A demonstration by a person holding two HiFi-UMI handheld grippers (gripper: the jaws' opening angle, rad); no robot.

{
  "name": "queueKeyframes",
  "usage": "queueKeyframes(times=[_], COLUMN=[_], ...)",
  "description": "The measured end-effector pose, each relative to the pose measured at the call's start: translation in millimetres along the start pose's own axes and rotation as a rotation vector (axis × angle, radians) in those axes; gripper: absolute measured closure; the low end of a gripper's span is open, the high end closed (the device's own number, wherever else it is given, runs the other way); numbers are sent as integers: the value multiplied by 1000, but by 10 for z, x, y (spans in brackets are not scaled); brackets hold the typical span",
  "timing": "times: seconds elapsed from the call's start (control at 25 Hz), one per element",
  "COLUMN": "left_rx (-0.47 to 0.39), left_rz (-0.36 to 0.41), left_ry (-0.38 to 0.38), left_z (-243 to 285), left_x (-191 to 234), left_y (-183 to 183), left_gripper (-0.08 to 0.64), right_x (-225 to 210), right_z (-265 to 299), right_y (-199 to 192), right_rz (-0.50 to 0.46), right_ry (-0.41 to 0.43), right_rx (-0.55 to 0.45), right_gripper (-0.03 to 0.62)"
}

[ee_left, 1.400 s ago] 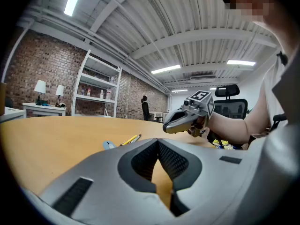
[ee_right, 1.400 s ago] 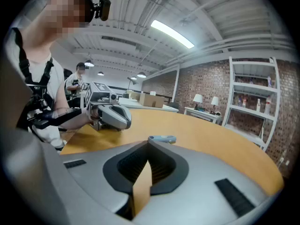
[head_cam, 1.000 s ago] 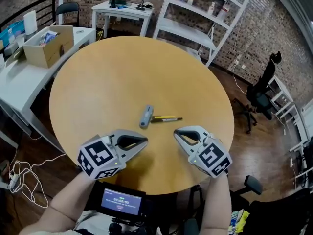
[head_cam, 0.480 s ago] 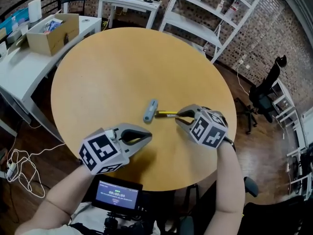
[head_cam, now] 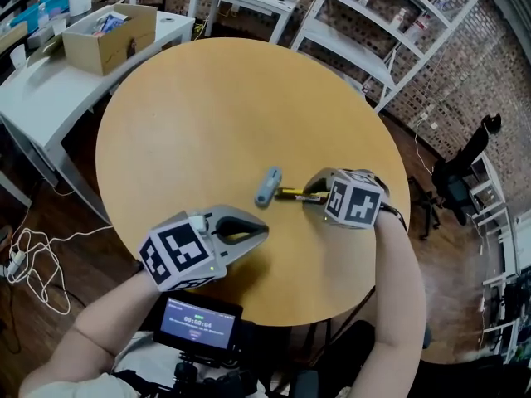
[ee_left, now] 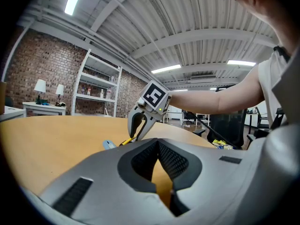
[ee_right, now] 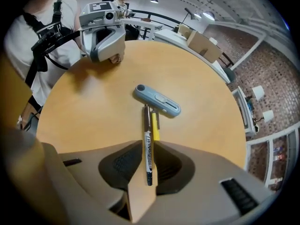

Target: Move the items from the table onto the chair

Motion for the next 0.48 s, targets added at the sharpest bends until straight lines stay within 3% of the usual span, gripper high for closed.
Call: queueKeyframes(times=[0.28,0.48], left_rx=[1,0], left_rz=[-12,-5], left_ry=[-1,-9], left_z=[-16,-5], left_x=[-17,-30], left_y=[15,13], left_gripper=[555,555], right_x=[-32,-15], right_z=[67,46], right_y=[-56,-91], right_rz=[77,117], right_ry=[93,70], right_rx=[-16,-60], right_gripper=[543,549])
Point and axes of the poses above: the fingertips, and each gripper's own axes: z forward along the fingers, x to its left, y out of its top, the point moved 3 cm from there along -z, backward along the fingers, and after that the axes turned 8 degrees about -x, right-handed, at the moved point
